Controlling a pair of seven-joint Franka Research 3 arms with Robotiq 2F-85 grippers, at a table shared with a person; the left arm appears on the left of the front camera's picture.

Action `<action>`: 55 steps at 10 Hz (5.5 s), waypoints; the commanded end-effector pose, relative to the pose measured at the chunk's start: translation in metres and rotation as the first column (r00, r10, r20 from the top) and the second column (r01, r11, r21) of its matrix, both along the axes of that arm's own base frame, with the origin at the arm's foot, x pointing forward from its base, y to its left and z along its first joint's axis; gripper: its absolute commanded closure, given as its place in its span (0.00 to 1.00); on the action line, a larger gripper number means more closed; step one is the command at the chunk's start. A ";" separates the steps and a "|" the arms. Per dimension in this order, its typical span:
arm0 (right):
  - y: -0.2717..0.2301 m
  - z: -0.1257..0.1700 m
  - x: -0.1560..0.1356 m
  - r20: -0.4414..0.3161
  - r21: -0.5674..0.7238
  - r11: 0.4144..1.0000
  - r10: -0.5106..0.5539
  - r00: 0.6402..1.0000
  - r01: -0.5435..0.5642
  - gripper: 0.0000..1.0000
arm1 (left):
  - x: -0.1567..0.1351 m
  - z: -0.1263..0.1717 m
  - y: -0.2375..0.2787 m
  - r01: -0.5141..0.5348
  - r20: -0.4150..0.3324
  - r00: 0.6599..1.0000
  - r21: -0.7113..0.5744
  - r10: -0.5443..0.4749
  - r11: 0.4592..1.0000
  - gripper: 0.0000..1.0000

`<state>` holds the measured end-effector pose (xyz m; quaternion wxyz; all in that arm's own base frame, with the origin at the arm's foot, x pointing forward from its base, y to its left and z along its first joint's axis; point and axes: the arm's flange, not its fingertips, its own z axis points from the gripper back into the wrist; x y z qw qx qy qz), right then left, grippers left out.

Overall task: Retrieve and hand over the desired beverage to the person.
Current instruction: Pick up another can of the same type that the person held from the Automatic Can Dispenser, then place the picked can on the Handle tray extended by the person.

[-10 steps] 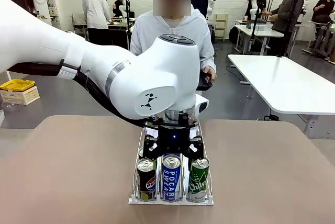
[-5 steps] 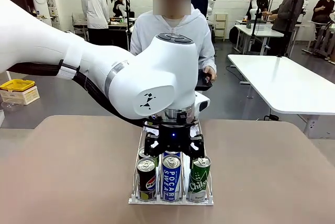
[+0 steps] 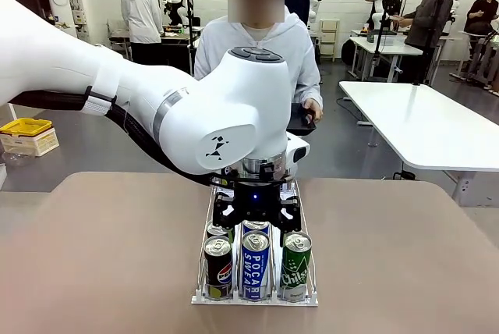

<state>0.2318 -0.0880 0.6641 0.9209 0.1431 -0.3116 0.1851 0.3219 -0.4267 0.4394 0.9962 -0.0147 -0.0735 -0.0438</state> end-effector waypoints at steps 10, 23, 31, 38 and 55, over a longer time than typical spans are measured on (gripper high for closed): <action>0.000 0.000 0.002 0.001 -0.001 1.000 -0.008 1.000 0.008 0.00 | 0.008 -0.011 0.008 0.033 -0.014 0.999 0.007 -0.033 0.999 0.00; 0.000 0.000 0.002 0.001 -0.001 1.000 -0.008 1.000 0.008 0.00 | 0.011 0.025 0.008 0.045 -0.046 0.998 0.023 -0.044 0.999 1.00; 0.000 0.000 0.002 0.001 -0.001 1.000 -0.008 1.000 0.008 0.00 | 0.020 0.278 0.030 -0.015 -0.024 1.000 -0.029 0.014 0.999 1.00; 0.000 0.000 0.002 0.001 -0.001 1.000 -0.008 1.000 0.008 0.00 | 0.047 0.276 0.039 -0.014 -0.037 0.999 -0.044 0.012 0.999 1.00; 0.000 0.000 0.002 0.001 -0.001 1.000 -0.008 1.000 0.008 0.00 | 0.047 0.276 0.039 -0.014 -0.037 0.999 -0.044 0.012 0.999 1.00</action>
